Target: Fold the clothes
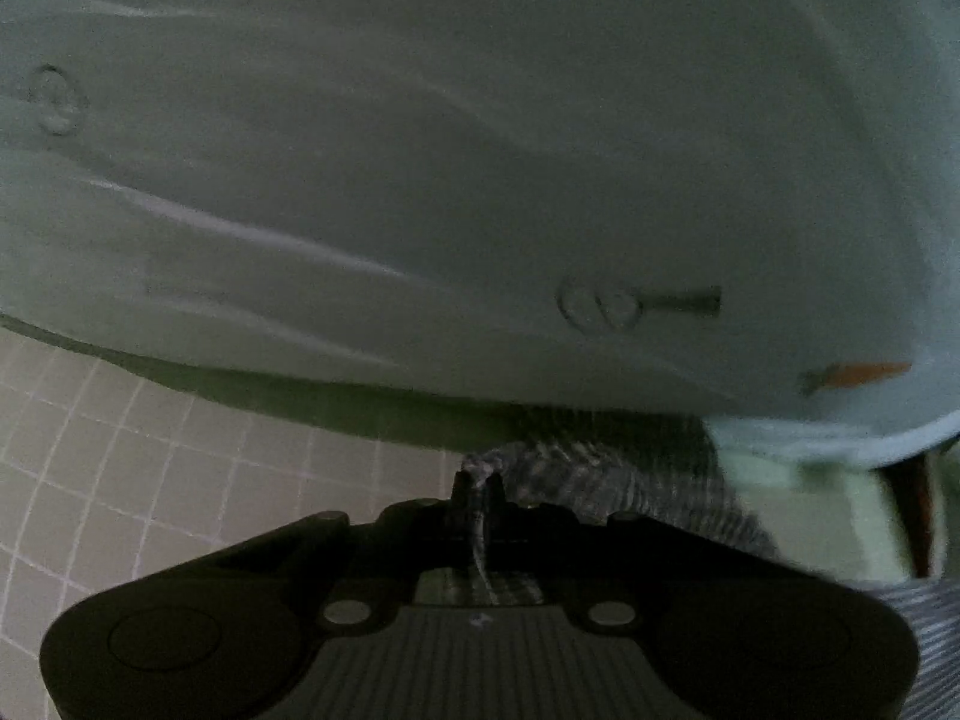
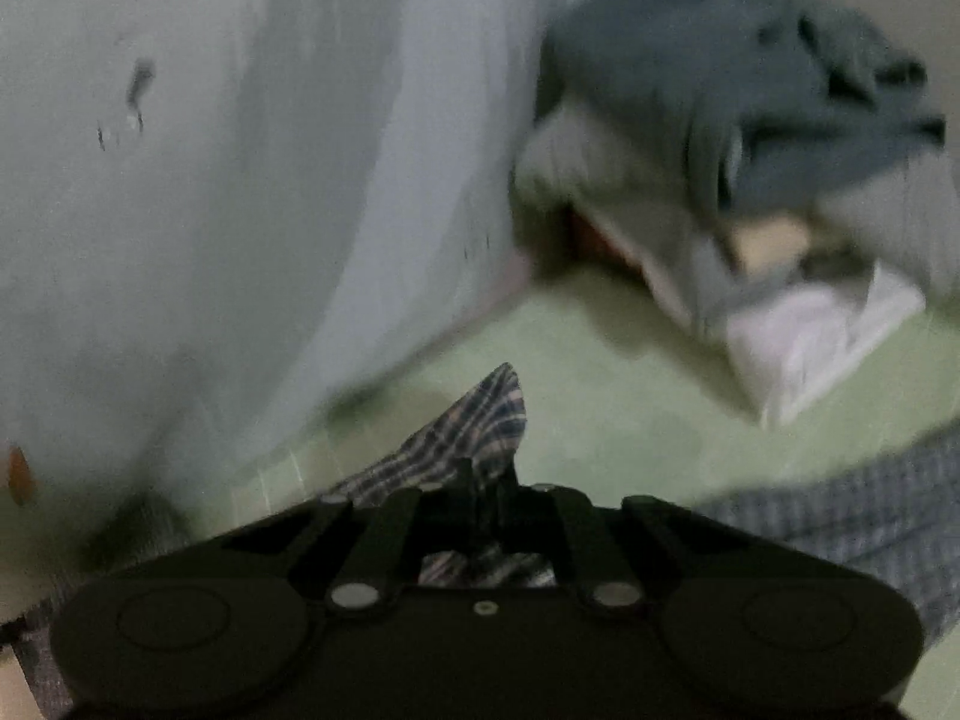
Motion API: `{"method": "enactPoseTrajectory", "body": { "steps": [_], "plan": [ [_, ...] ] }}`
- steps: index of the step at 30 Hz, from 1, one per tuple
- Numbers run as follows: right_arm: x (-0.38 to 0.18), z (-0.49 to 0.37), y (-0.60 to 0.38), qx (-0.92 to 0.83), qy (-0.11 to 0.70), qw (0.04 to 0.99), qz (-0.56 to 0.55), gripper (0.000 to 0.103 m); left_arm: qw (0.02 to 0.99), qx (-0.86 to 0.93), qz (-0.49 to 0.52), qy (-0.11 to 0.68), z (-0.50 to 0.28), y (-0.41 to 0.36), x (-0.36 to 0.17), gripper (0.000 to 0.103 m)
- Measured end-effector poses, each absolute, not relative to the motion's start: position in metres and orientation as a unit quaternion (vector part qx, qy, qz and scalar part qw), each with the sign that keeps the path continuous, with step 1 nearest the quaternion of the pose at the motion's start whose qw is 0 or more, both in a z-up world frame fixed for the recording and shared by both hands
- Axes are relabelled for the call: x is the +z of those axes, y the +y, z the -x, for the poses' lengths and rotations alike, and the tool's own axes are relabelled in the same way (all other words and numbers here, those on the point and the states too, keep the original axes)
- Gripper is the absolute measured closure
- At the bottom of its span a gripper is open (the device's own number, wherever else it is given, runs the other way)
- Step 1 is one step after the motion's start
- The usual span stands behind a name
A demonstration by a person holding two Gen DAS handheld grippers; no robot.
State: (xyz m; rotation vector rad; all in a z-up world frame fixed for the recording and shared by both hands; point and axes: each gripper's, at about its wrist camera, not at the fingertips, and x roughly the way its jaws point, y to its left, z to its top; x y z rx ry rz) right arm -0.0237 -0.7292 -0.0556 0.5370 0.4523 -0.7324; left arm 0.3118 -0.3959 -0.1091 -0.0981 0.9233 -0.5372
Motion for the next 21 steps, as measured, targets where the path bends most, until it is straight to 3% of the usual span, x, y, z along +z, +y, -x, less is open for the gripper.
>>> {"method": "enactPoseTrajectory", "body": {
  "steps": [3, 5, 8, 9, 10, 11, 21],
  "plan": [
    [-0.060, 0.014, -0.731, -0.363, 0.249, 0.871, -0.217, 0.097, 0.848, -0.230, 0.030, 0.476, -0.317, -0.412, -0.131, 0.098],
    [-0.069, 0.010, -0.731, -0.369, 0.276, 0.864, -0.203, 0.097, 0.837, -0.218, 0.011, 0.501, -0.322, -0.419, -0.144, 0.090],
    [-0.074, 0.013, -0.730, -0.372, 0.290, 0.859, -0.198, 0.097, 0.835, -0.208, -0.014, 0.510, -0.317, -0.421, -0.141, 0.071],
    [-0.074, 0.015, -0.730, -0.371, 0.289, 0.859, -0.201, 0.097, 0.837, -0.208, -0.020, 0.506, -0.312, -0.420, -0.137, 0.058],
    [-0.073, 0.016, -0.729, -0.370, 0.290, 0.859, -0.201, 0.097, 0.838, -0.209, -0.026, 0.503, -0.308, -0.418, -0.134, 0.038],
    [-0.073, 0.016, -0.729, -0.370, 0.292, 0.860, -0.198, 0.096, 0.840, -0.209, -0.032, 0.499, -0.304, -0.417, -0.130, 0.030],
    [-0.039, 0.035, -0.673, -0.319, 0.246, 0.904, -0.146, 0.096, 0.861, -0.212, -0.088, 0.454, -0.234, -0.393, -0.087, 0.019]
  ]
}}
